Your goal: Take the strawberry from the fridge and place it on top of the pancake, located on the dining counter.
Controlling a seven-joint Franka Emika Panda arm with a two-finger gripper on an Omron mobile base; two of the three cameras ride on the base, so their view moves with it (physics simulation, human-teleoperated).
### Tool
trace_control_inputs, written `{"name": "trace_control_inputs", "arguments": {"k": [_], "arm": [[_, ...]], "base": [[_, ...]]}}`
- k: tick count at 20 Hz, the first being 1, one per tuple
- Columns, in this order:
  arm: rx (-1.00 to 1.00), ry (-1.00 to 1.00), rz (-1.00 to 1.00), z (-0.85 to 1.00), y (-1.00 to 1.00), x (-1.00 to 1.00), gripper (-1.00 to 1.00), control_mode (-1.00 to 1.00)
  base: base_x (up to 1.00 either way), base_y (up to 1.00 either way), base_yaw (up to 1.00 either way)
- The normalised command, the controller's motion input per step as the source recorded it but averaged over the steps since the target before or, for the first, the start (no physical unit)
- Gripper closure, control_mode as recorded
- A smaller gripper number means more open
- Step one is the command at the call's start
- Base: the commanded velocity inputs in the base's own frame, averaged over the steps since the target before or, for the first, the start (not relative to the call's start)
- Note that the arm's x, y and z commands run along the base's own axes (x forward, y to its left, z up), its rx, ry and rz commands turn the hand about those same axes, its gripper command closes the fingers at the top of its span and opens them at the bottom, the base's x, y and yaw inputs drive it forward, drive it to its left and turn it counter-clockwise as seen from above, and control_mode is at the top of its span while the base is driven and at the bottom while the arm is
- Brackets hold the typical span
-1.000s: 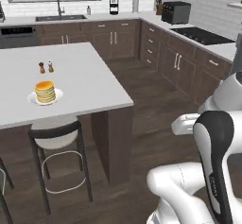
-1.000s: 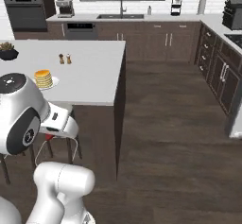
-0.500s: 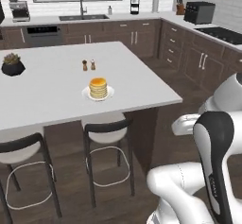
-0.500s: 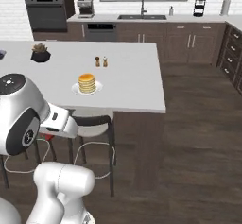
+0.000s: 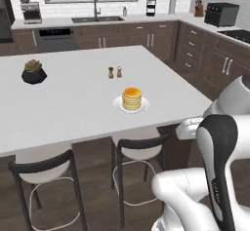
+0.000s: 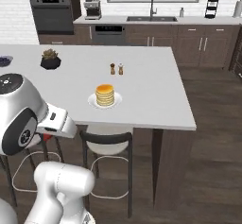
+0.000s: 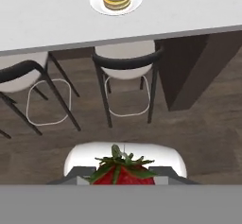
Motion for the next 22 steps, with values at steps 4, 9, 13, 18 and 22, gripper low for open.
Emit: {"name": "trace_control_inputs", "arguments": {"k": [4, 9, 13, 18, 22], "arm": [[0.00, 0.00, 0.00, 0.00, 0.00, 0.00, 1.00, 1.00], [0.00, 0.00, 0.00, 0.00, 0.00, 0.00, 1.00, 1.00], [0.00, 0.00, 0.00, 0.00, 0.00, 0.00, 1.00, 1.00], [0.00, 0.00, 0.00, 0.00, 0.00, 0.00, 1.00, 1.00], [0.00, 0.00, 0.00, 0.00, 0.00, 0.00, 1.00, 1.00]], "base": [[0.84, 0.03, 0.00], [0.85, 0.10, 0.00], [0.42, 0.11, 0.04], [0.20, 0.12, 0.16], [0.09, 0.03, 0.16]]}}
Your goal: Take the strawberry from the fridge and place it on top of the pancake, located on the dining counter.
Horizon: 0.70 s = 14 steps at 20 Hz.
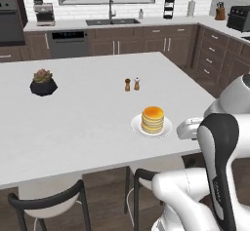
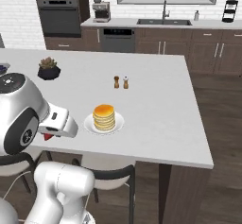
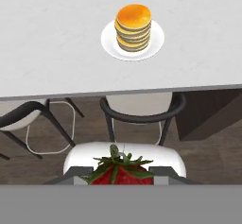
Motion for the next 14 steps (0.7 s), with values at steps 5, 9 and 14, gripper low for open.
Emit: {"name": "trace_control_inputs", "arguments": {"k": [5, 9, 14], "arm": [[0.00, 0.00, 0.00, 0.00, 0.00, 0.00, 1.00, 1.00], [0.00, 0.00, 0.00, 0.00, 0.00, 0.00, 1.00, 1.00], [0.00, 0.06, 0.00, 0.09, 0.00, 0.52, 1.00, -1.00]], "base": [[0.00, 0.00, 0.02], [0.00, 0.00, 0.00], [0.04, 0.00, 0.00]]}}
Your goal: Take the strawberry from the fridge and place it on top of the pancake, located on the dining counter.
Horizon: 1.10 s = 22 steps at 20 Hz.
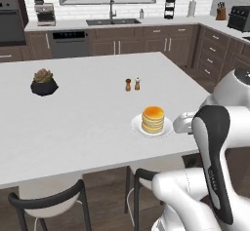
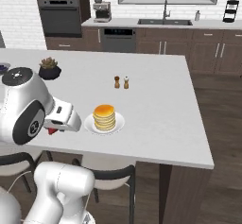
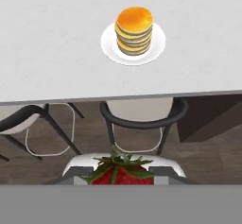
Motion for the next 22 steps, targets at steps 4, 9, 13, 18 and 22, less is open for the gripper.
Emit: {"name": "trace_control_inputs", "arguments": {"k": [4, 9, 13, 18, 22], "arm": [[0.00, 0.15, 0.00, 0.16, 0.01, 0.84, 1.00, -1.00], [0.00, 0.05, 0.00, -0.01, 0.00, 0.99, 1.00, -1.00], [0.00, 0.02, 0.00, -0.01, -0.04, 1.00, 1.00, -1.00], [0.03, 0.06, 0.00, -0.25, -0.35, 1.00, 1.00, -1.00], [0.00, 0.12, 0.00, -0.60, -0.22, 1.00, 1.00, -1.00]], "base": [[0.00, 0.00, 0.00], [0.00, 0.00, 0.00], [0.00, 0.00, 0.00], [0.00, 0.00, 0.00], [0.00, 0.00, 0.00]]}}
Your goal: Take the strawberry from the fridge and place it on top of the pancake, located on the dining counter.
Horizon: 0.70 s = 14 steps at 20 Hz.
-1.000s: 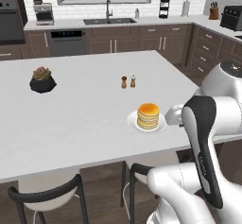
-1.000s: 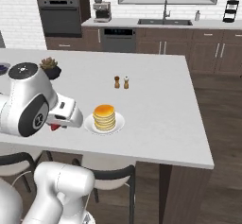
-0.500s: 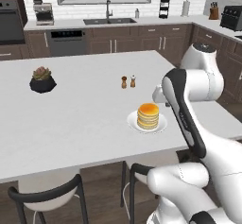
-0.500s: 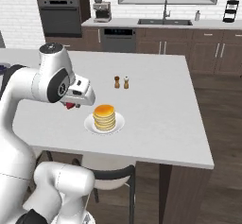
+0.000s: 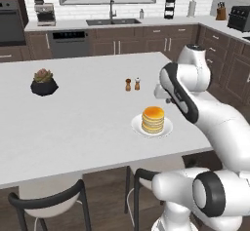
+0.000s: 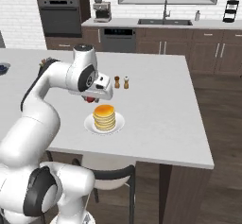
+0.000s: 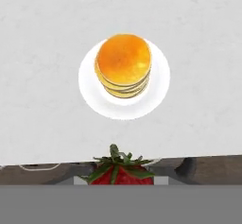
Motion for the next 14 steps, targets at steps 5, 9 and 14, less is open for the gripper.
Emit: {"name": "trace_control_inputs", "arguments": {"k": [5, 9, 14], "arm": [[-0.11, 0.03, 0.00, -0.48, 0.14, 1.00, 1.00, -1.00], [-0.07, 0.00, 0.00, -0.53, 0.01, 0.98, 1.00, -1.00], [-0.01, 0.01, 0.01, -0.35, -0.03, 0.55, 1.00, -1.00]], "base": [[0.00, 0.00, 0.00], [0.00, 0.00, 0.00], [0.00, 0.00, 0.00]]}}
